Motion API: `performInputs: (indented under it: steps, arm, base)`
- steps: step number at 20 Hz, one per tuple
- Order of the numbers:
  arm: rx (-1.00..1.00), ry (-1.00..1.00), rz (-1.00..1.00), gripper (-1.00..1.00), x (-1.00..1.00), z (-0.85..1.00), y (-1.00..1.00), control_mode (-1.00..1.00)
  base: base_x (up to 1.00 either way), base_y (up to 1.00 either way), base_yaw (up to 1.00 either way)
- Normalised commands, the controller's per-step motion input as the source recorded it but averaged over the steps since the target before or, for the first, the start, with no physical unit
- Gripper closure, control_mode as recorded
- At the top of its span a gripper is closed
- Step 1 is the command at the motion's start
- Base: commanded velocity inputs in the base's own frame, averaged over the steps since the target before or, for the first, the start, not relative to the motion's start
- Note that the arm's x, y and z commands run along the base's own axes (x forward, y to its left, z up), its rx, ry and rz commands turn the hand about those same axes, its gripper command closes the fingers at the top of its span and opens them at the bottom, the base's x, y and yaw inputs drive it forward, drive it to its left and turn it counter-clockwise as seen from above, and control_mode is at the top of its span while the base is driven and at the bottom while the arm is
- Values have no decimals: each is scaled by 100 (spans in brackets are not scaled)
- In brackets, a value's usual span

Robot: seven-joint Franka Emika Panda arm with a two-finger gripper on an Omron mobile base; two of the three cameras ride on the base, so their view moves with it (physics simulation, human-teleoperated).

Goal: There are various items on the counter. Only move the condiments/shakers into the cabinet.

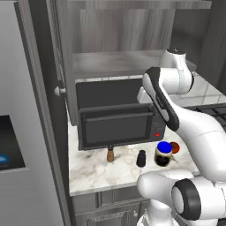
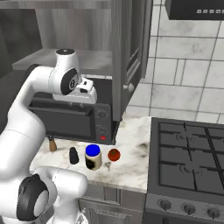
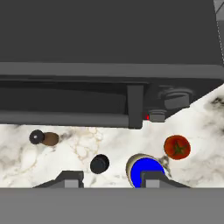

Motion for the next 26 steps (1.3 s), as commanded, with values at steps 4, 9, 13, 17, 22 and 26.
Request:
performInputs:
  steps: [4,9,13,17,22,26]
  arm:
    - [0,4,0,-100,-11,-7,-1,-100]
    - [11,-4,0,-100,-72,-36,-41,-100]
    - [24,-15,0,-100,-99,-52,-96,-100]
    - [14,-10,11,-100,-78,-45,-72,-100]
    - [3,-12,26,-100,-74,-38,-45,-100]
    - [9,-20,21,-100,-20,-1,-30,-100]
  base:
    - [0,0,0]
    - [0,0,0]
    - [0,0,0]
    - [0,0,0]
    - [0,0,0]
    - [0,0,0]
